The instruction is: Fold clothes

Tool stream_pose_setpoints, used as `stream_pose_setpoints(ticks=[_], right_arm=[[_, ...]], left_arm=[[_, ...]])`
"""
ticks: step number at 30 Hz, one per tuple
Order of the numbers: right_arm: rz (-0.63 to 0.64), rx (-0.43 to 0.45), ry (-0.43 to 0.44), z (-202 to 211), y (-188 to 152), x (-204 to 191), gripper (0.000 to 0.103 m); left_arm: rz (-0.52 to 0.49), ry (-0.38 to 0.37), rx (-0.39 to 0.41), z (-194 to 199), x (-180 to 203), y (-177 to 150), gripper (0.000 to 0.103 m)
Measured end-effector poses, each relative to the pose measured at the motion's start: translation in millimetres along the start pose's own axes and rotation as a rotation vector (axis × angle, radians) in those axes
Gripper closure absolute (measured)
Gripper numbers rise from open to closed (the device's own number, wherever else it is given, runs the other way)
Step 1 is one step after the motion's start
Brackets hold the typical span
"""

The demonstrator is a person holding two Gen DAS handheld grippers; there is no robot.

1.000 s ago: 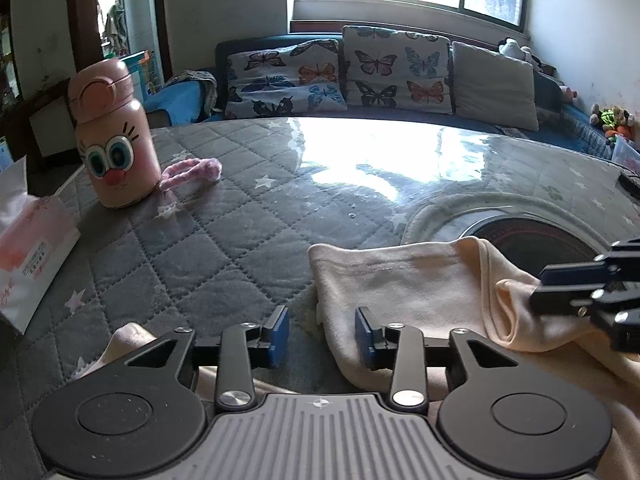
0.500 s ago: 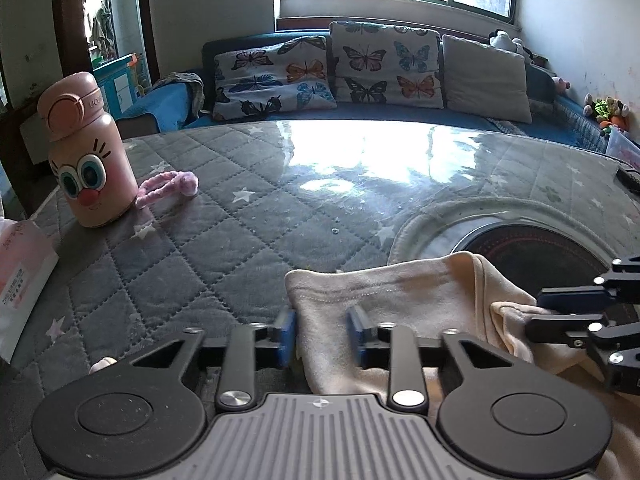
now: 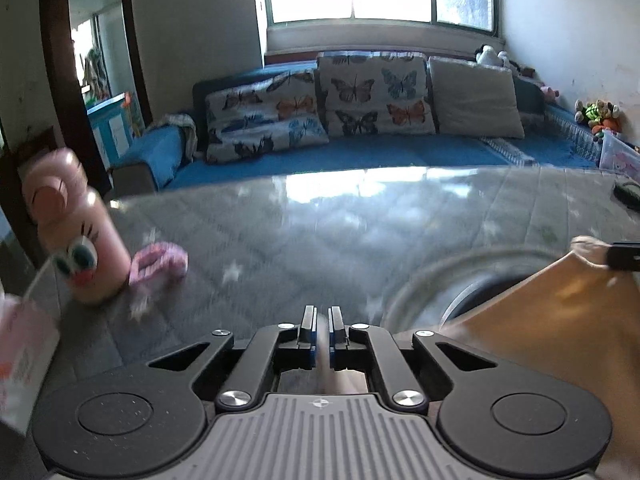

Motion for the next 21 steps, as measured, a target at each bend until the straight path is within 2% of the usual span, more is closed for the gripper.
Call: stream_pose_setpoints(ticks=[5, 10, 14, 15, 16, 20, 21], right_arm=[[-0.069, 0.022, -0.100, 3, 1, 44, 0.099], [-0.107, -0.075, -0.163, -14, -21, 72, 0.099], [-0.173, -0.114, -0.144, -18, -32, 85, 0.098], [-0.187, -0.109, -0.139, -17, -31, 87, 0.096], [-0.199, -0.105, -0.134, -16, -31, 88, 0.094], [-0.238, -0.095, -0.110, -15, -25, 93, 0.093], [-0.244, -0.095, -0.105, -16, -24, 93, 0.089]], left_arm=[[-0.028, -0.003, 0.025, -16, 5, 22, 0.097], [0.003, -0.062, -0.015, -22, 3, 17, 0.095], [-0.026, -0.090, -0.042, -27, 16, 7, 0.086], [-0.034, -0.096, -0.047, -28, 19, 5, 0.075], [-0.042, -0.102, -0.052, -30, 23, 4, 0.069], [-0.058, -0.121, -0.070, -36, 33, -4, 0.069], [-0.060, -0.119, -0.076, -37, 35, -6, 0.069]])
Point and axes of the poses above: each gripper's, at about its wrist camera, not at the fingertips, and z roughly against the way its jaws point, x to its right, y to its top, the point moved 6 cm from there along -z, roughly the way its jaws point, and after that the axes turned 8 degrees about -z, right-handed, at the moved point
